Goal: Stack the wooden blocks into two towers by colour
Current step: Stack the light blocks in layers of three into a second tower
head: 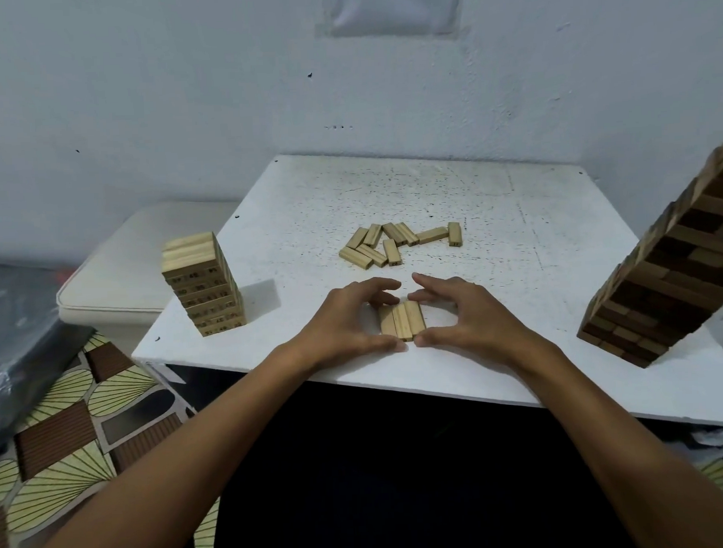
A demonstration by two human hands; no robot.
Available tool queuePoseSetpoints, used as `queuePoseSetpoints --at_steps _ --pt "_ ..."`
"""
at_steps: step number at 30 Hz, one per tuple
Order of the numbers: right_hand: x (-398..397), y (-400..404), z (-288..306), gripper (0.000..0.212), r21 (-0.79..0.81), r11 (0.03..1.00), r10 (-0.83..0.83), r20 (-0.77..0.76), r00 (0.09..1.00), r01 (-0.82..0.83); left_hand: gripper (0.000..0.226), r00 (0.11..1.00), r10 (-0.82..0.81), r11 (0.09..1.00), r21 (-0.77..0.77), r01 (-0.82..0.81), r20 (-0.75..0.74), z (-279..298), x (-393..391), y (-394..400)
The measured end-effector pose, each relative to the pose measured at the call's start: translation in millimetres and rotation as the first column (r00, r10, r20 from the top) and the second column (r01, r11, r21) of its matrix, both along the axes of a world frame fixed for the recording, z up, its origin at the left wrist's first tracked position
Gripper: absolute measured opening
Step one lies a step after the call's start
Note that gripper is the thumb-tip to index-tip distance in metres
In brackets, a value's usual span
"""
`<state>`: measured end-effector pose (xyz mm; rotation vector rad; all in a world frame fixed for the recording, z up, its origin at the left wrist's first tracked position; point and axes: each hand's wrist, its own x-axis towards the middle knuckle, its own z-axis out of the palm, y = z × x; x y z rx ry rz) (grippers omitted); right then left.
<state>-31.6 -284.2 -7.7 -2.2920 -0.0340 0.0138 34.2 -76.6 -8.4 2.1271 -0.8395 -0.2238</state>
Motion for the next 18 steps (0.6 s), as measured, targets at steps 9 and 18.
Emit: queuePoseSetpoints --at_steps 9,18 --pt "-9.1 5.7 -3.1 0.086 -0.018 0.999 -0.037 0.050 0.998 0.037 0.071 0.999 -0.012 1.000 0.002 0.012 0.049 -4.3 2.1 1.6" --pt "-12.0 6.2 -5.0 0.084 0.000 1.000 -0.019 0.068 0.998 0.020 0.067 0.996 -0.038 0.999 0.035 0.035 0.076 -2.7 -1.0 2.7"
